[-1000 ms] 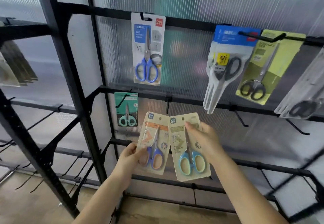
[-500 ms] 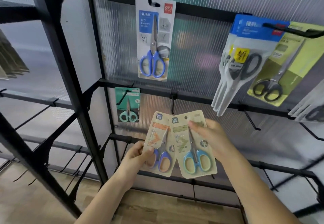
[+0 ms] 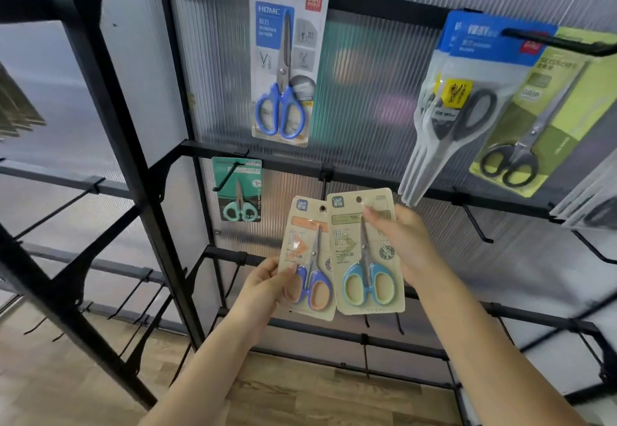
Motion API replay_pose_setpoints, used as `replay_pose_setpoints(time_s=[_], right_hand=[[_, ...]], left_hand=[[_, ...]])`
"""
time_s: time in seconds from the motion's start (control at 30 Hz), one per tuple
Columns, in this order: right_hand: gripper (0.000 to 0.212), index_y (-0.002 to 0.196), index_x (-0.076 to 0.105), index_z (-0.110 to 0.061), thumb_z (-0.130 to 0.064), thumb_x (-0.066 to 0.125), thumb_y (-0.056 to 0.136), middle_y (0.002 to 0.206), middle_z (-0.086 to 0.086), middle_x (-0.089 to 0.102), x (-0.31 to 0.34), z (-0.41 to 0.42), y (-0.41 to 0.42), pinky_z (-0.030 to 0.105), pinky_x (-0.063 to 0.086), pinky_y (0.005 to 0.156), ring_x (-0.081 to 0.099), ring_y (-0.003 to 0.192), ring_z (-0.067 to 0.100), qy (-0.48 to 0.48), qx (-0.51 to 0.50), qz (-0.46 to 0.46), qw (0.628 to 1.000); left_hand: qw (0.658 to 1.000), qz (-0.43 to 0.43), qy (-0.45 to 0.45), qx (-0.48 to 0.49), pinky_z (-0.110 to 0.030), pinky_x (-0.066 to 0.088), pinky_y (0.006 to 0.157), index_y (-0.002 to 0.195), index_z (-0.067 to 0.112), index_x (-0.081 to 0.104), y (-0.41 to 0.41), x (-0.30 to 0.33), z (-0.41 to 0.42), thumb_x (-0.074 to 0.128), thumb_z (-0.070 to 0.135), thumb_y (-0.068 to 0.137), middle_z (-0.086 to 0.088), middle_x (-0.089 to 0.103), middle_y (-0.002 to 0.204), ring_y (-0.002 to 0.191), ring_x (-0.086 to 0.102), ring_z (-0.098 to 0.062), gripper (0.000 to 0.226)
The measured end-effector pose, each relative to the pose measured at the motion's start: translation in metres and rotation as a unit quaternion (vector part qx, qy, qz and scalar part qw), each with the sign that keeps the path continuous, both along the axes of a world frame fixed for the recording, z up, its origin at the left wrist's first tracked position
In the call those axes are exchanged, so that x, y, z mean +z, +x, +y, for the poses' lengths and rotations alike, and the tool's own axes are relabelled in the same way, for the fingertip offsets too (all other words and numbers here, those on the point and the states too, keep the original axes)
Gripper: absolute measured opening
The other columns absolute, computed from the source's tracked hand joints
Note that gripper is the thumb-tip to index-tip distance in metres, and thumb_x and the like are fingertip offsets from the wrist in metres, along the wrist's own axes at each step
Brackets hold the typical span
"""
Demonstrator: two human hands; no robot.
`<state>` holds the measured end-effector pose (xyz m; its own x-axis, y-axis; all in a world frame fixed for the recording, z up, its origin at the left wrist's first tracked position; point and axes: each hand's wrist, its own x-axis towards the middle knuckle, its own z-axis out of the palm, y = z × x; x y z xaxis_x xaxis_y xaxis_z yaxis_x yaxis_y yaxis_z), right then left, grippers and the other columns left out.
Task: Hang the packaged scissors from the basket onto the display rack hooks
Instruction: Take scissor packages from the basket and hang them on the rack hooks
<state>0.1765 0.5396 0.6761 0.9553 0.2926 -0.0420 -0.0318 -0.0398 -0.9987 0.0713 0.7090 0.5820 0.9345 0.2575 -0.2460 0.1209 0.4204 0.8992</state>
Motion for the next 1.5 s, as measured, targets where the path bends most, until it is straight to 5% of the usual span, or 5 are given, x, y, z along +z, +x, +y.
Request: replay_pose_setpoints(time_s=[0.6,0.77,1.03,1.23,1.5], right_hand=[[0.016,0.108,0.061,-0.011,-0.017,0.057,0.094,0.096,-0.002,0.068,-0.007,0.023,0.033,0.019,0.050,0.062,0.064,0.084,0.008,-0.045,-0.079,-0.016,0.996],[0.017,0.109,0.062,-0.010,-0.016,0.056,0.094,0.099,0.000,0.069,-0.013,0.021,0.039,0.025,0.052,0.065,0.066,0.088,0.012,-0.045,-0.080,0.007,0.996],[0.012,0.103,0.061,-0.017,-0.016,0.060,0.091,0.095,-0.008,0.069,-0.013,0.006,0.026,0.017,0.048,0.057,0.066,0.081,0.003,-0.084,-0.068,-0.015,0.994],[0.010,0.096,0.064,-0.022,-0.015,0.061,0.090,0.090,-0.006,0.073,-0.011,-0.008,-0.002,0.024,0.054,0.066,0.069,0.083,0.007,-0.064,-0.009,-0.015,0.998],[0.013,0.103,0.062,-0.014,-0.013,0.060,0.090,0.091,-0.006,0.072,-0.006,0.006,-0.019,0.018,0.052,0.060,0.069,0.079,0.004,-0.021,0.015,0.000,1.000]], left_hand=[[0.994,0.034,0.095,0.040,-0.021,0.046,0.065,0.108,0.015,0.054,0.084,0.004,0.005,0.048,0.019,0.098,-0.004,0.066,0.102,0.089,0.063,-0.015,0.012],[0.990,0.055,0.131,0.006,-0.030,0.042,0.091,0.109,0.020,0.052,0.105,0.000,0.016,0.046,0.023,0.099,-0.001,0.063,0.112,0.104,0.058,-0.015,0.012],[0.976,0.084,0.189,0.065,-0.028,0.036,0.091,0.135,0.013,0.035,0.101,-0.006,0.012,0.062,0.030,0.090,0.000,0.041,0.129,0.118,0.043,-0.015,0.055],[0.972,0.036,0.223,0.061,-0.013,0.047,0.067,0.087,0.008,0.060,0.037,-0.017,-0.005,0.063,0.025,0.088,-0.006,0.066,0.086,0.084,0.061,-0.019,0.017],[0.989,-0.008,0.107,-0.105,-0.046,0.050,0.087,0.100,0.009,0.066,0.004,0.004,-0.015,0.066,0.028,0.074,-0.002,0.074,0.087,0.085,0.068,-0.020,0.032]])
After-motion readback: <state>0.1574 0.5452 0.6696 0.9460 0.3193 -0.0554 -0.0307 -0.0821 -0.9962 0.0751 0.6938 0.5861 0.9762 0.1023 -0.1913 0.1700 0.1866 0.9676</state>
